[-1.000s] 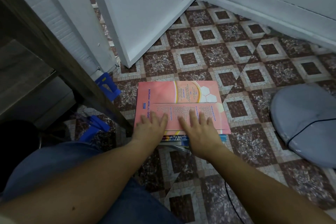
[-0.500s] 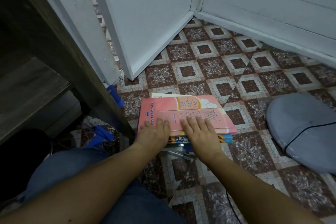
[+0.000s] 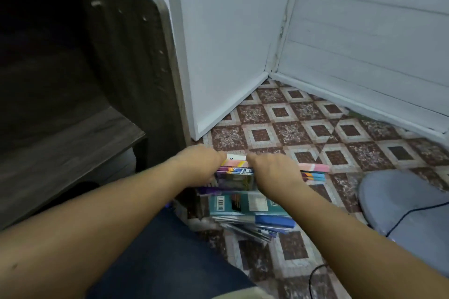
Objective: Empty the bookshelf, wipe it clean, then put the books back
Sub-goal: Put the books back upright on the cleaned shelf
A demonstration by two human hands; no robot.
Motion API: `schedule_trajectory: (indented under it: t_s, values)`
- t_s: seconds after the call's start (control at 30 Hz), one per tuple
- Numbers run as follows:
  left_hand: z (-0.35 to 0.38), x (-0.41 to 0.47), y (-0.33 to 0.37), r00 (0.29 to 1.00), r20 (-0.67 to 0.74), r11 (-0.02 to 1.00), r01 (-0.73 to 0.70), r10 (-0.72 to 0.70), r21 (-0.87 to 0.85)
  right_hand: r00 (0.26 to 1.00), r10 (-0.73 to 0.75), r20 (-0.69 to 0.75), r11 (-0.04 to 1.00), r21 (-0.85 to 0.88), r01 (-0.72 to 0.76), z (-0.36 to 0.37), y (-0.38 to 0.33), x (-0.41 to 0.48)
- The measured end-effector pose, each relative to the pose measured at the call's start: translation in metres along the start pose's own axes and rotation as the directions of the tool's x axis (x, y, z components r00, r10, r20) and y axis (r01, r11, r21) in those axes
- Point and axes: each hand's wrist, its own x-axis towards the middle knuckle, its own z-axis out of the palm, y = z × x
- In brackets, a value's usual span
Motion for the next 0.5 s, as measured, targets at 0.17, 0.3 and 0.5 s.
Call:
schedule_trajectory:
  t_s: [0.17, 0.3, 0.5]
  values:
    - [-0.049, -0.052, -0.009, 0.999, -0.047, 1.0, -0.002, 0.001, -0.022, 0.999, -0.033, -0.012, 0.998, -0.054, 0.032, -0.074, -0.012, -0.012]
    - [-0.076, -0.097, -0.024, 0.995, -0.04, 0.993, 0.09, -0.093, -0.072, 0.995, -0.093, -0.025, 0.995, -0.023, 0.093, -0.12, -0.038, -0.017]
    - [-0.075, -0.19, -0.073, 0.958, -0.016, 0.951, 0.284, -0.288, -0.121, 0.957, -0.276, -0.084, 0.96, 0.03, 0.28, -0.157, -0.118, -0.003]
